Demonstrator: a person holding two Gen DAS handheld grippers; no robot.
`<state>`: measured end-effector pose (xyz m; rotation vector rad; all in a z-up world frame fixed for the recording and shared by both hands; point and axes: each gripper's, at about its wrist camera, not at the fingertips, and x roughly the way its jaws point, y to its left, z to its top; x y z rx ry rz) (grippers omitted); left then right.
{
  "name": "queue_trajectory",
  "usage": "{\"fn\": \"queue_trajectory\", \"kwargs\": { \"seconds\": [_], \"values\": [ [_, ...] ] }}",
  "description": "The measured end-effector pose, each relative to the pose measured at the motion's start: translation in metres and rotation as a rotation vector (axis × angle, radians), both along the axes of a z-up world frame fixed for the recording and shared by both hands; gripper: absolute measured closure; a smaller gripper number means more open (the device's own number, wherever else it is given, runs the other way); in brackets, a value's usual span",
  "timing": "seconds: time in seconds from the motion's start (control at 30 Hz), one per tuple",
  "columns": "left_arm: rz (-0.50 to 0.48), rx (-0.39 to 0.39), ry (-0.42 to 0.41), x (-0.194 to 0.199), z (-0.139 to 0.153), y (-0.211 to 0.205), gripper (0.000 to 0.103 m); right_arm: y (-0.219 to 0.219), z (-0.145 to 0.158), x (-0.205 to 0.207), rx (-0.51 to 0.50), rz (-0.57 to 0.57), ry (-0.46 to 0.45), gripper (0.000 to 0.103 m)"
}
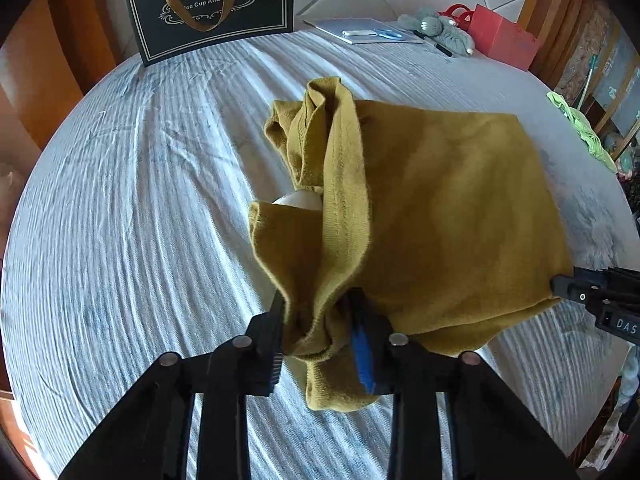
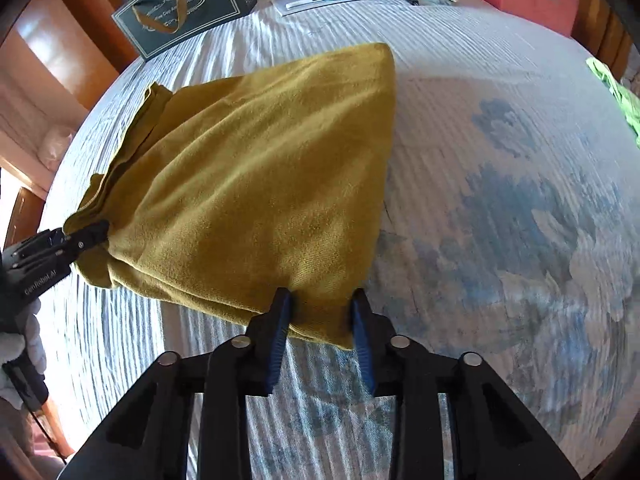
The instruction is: Fold clothes
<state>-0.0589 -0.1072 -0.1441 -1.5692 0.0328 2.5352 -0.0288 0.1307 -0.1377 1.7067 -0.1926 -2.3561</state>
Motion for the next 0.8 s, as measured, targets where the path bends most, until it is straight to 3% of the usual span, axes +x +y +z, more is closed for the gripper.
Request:
{"fn": "queue_trajectory", "kwargs": {
  "seconds": [0.07, 0.17, 0.23, 0.3, 0.5, 0.57, 0.63, 0.7, 0.8],
  "values": [
    [0.020, 0.077, 0.018, 0.003, 0.014, -0.007, 0.082, 0.001, 0.001, 0.000, 0.008, 0.015, -0.004, 0.087],
    [0.101, 0.205, -0.027, 0.006, 0.013, -0.032, 0.082, 0.004, 0.002, 0.001, 0.019, 0.036, -0.009, 0.089],
    [0.171, 0.266, -0.094, 0.010, -0.003, -0.051, 0.077, 0.005, 0.002, 0.001, 0.022, 0.051, -0.015, 0.090],
    [0.224, 0.310, -0.130, 0.019, -0.013, -0.066, 0.060, 0.013, 0.001, 0.002, -0.029, 0.041, -0.031, 0.089],
    [0.144, 0.167, 0.017, 0.005, 0.036, -0.055, 0.058, 0.029, 0.039, -0.011, -0.033, 0.044, 0.081, 0.088],
    [0.111, 0.117, 0.065, -0.015, 0.044, -0.040, 0.058, 0.031, 0.054, -0.024, -0.040, 0.038, 0.142, 0.081],
    [0.081, 0.066, 0.090, -0.037, 0.042, -0.024, 0.058, 0.028, 0.059, -0.040, -0.038, 0.023, 0.179, 0.059],
    [0.053, 0.032, 0.087, -0.054, 0.035, -0.008, 0.058, 0.023, 0.053, -0.062, -0.036, 0.012, 0.155, 0.042],
    [0.009, -0.018, 0.084, -0.077, 0.025, 0.015, 0.058, 0.026, 0.046, -0.079, 0.003, -0.012, 0.132, 0.040]
  ]
}}
